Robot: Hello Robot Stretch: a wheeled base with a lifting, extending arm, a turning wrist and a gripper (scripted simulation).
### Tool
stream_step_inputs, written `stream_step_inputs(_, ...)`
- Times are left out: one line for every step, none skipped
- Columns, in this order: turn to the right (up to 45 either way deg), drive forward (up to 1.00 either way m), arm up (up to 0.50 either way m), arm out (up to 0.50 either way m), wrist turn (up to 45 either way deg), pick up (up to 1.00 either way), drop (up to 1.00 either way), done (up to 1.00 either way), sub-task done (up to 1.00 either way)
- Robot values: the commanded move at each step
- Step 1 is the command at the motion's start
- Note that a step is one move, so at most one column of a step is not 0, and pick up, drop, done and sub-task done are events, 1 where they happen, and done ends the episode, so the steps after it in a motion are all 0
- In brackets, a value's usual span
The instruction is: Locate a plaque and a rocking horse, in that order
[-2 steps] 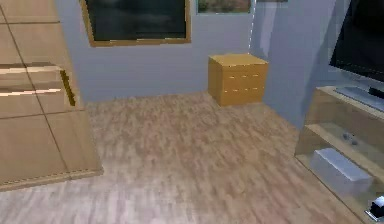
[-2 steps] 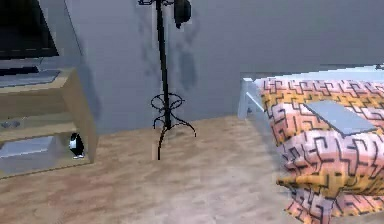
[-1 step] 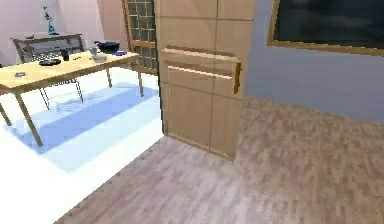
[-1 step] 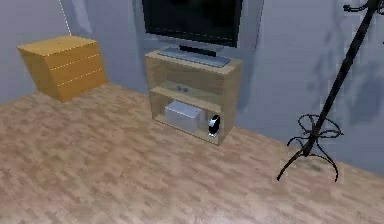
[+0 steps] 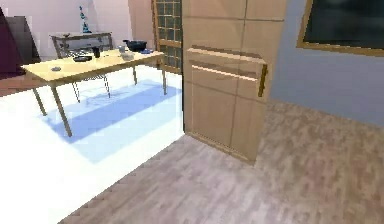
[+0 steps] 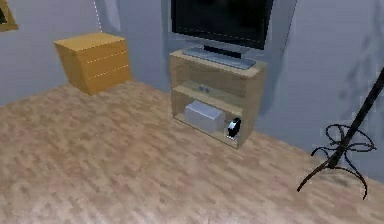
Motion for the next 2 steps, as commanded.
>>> stream_step_inputs(0.0,0.35,0.00,0.00,0.0,0.00,0.00,0.00,0.00)
stream_step_inputs(-45.0,0.00,0.00,0.00,0.0,0.00,0.00,0.00,0.00)
